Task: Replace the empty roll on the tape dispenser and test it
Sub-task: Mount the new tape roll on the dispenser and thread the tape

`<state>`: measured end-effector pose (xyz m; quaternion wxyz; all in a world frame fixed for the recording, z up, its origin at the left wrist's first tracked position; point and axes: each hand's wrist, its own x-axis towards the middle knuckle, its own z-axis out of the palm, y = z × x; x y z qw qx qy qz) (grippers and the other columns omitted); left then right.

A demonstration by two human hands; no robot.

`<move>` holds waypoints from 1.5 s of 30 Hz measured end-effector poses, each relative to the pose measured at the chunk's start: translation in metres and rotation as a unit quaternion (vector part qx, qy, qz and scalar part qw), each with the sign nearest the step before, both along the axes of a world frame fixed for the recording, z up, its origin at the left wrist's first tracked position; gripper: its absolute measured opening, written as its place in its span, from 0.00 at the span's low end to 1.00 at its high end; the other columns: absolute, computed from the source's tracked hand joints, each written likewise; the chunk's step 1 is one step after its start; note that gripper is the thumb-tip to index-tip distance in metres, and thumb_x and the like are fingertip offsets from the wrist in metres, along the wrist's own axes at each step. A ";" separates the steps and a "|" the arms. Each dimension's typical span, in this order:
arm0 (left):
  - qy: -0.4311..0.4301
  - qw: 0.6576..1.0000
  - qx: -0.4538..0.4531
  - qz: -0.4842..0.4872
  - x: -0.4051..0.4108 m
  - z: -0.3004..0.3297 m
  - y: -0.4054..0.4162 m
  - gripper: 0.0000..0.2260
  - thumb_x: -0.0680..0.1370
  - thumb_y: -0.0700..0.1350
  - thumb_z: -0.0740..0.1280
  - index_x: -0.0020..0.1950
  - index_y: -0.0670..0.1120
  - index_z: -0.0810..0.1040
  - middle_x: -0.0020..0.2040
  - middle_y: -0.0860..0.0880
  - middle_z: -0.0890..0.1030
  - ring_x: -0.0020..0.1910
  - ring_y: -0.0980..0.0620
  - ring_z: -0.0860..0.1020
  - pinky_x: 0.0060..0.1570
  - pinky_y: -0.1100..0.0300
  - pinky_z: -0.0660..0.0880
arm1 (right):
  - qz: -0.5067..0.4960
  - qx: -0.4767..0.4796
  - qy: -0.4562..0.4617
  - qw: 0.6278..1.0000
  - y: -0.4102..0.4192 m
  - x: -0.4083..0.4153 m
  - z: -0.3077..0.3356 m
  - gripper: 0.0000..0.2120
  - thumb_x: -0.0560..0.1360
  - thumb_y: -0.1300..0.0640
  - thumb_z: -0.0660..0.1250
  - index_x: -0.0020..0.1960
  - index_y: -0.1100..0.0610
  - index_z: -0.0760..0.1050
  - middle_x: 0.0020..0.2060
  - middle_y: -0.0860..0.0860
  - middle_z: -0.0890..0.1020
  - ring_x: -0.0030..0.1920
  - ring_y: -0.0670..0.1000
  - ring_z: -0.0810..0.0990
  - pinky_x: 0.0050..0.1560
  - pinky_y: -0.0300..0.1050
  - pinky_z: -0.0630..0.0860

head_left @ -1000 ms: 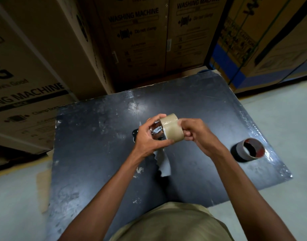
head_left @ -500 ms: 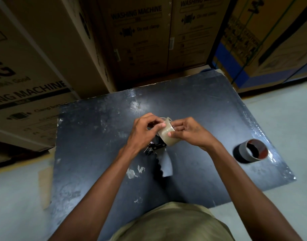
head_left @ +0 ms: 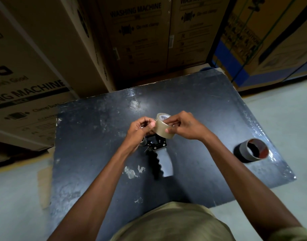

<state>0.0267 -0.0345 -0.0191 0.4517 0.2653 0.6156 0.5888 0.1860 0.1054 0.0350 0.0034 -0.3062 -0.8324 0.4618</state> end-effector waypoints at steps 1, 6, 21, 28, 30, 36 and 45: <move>-0.018 1.000 -0.004 -0.001 -0.002 0.001 0.001 0.07 0.80 0.34 0.64 0.49 0.43 0.80 0.43 0.47 0.82 0.40 0.54 0.80 0.42 0.61 0.79 | -0.003 0.023 -0.010 1.000 0.001 -0.003 -0.001 0.18 0.73 0.62 0.77 0.63 0.57 0.83 0.55 0.54 0.87 0.48 0.39 0.81 0.45 0.22 0.71; 0.020 0.999 -0.037 0.017 -0.021 0.009 0.010 0.12 0.77 0.35 0.61 0.51 0.46 0.82 0.42 0.51 0.85 0.42 0.54 0.82 0.44 0.58 0.78 | -0.010 0.098 -0.029 0.995 0.006 -0.013 -0.003 0.19 0.76 0.61 0.74 0.67 0.56 0.81 0.56 0.55 0.86 0.51 0.45 0.83 0.50 0.23 0.65; 0.203 0.977 -0.071 0.010 -0.041 -0.013 0.032 0.08 0.81 0.42 0.67 0.56 0.49 0.85 0.51 0.51 0.86 0.54 0.54 0.83 0.60 0.55 0.78 | 0.092 0.277 -0.113 0.950 -0.029 -0.027 -0.026 0.18 0.78 0.59 0.66 0.67 0.57 0.76 0.56 0.62 0.83 0.55 0.67 0.81 0.52 0.55 0.79; 0.268 0.959 -0.095 -0.019 -0.043 -0.011 0.041 0.07 0.76 0.45 0.74 0.53 0.47 0.87 0.46 0.53 0.87 0.47 0.59 0.84 0.56 0.62 0.79 | 0.111 0.278 -0.090 0.950 -0.035 -0.034 -0.036 0.14 0.77 0.62 0.66 0.62 0.58 0.77 0.52 0.61 0.83 0.50 0.66 0.81 0.44 0.52 0.77; 0.275 0.956 -0.097 -0.029 -0.044 -0.011 0.042 0.07 0.76 0.43 0.75 0.53 0.47 0.87 0.46 0.52 0.87 0.45 0.64 0.83 0.53 0.67 0.78 | 0.099 0.251 -0.082 0.960 -0.034 -0.034 -0.039 0.12 0.75 0.61 0.68 0.59 0.57 0.79 0.50 0.60 0.84 0.50 0.65 0.82 0.45 0.52 0.79; 0.297 0.948 -0.102 -0.056 -0.044 -0.006 0.041 0.11 0.75 0.40 0.73 0.57 0.46 0.86 0.52 0.51 0.86 0.49 0.65 0.82 0.55 0.67 0.78 | 0.013 0.204 -0.044 0.978 -0.015 -0.028 -0.036 0.20 0.66 0.50 0.80 0.56 0.53 0.83 0.50 0.52 0.85 0.52 0.56 0.81 0.50 0.45 0.75; 0.408 0.870 -0.139 -0.238 -0.049 -0.008 0.041 0.47 0.57 0.54 0.79 0.76 0.52 0.70 0.71 0.51 0.74 0.67 0.53 0.75 0.74 0.49 0.67 | -0.007 0.193 -0.107 0.975 0.002 -0.028 -0.034 0.52 0.58 0.42 0.85 0.75 0.59 0.69 0.66 0.58 0.79 0.64 0.59 0.79 0.63 0.54 0.77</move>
